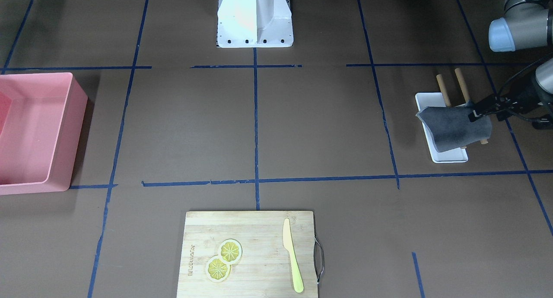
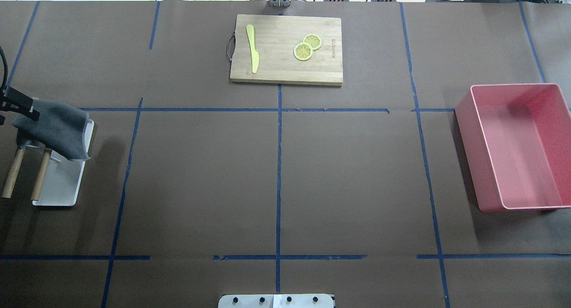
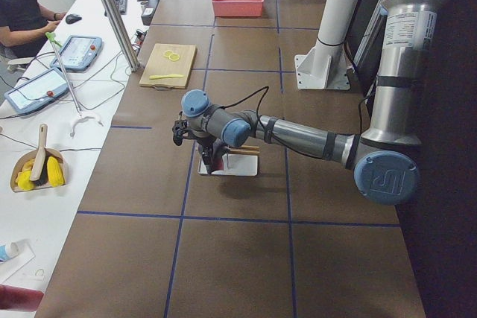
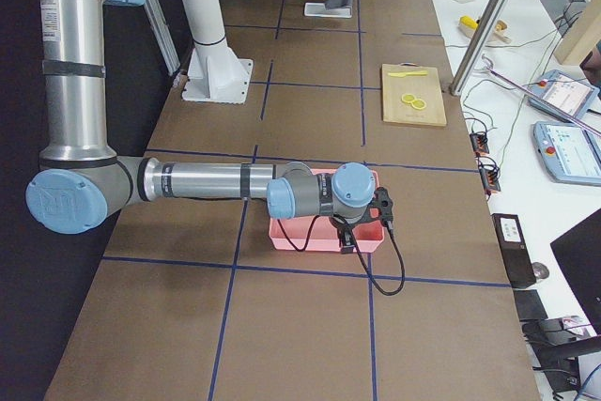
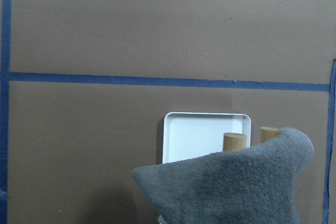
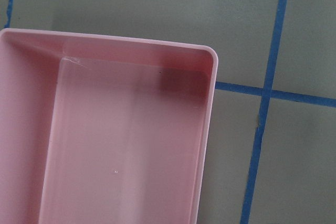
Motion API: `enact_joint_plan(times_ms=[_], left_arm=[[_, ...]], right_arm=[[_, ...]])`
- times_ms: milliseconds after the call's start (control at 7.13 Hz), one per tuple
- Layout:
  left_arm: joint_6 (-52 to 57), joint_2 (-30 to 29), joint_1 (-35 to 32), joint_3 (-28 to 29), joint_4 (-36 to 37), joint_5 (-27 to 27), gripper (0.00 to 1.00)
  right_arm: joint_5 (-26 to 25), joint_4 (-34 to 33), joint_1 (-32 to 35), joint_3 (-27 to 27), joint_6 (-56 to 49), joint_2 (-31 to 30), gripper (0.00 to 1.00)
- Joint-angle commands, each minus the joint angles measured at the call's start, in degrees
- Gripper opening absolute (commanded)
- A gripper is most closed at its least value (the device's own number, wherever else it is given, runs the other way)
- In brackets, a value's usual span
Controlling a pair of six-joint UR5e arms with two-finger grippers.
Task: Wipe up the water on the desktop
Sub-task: 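Grasp the grey towel on the stand with the left gripper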
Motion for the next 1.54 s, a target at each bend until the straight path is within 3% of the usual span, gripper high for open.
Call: enact_joint_plan(times_ms=[0, 421, 561, 982, 1402], left_arm=[[-0.93, -0.19, 0.53, -0.28, -0.01, -0.03, 0.73], [-0.94, -0.19, 0.53, -1.33, -0.01, -0.03, 0.04], [-0.94, -0.19, 0.45, -3.08, 0.25, 0.06, 0.0], [-1.11, 0.69, 0.09, -6.25, 0.34, 0.59, 0.0], [-16.79, -3.68, 0.53, -11.34, 0.78, 0.32, 0.0]], right_arm=[[0.19, 0.03, -0.37, -0.08, 0.0, 0.0, 1.0], [0.1, -0.06, -0.54, -0.17, 0.0, 0.0, 1.0], [0.1, -0.06, -0.63, -0.17, 0.0, 0.0, 1.0], [0.1, 0.03, -0.81, -0.17, 0.0, 0.0, 1.0], [0.19, 0.29, -1.51, 0.35, 0.18, 0.52, 1.0]])
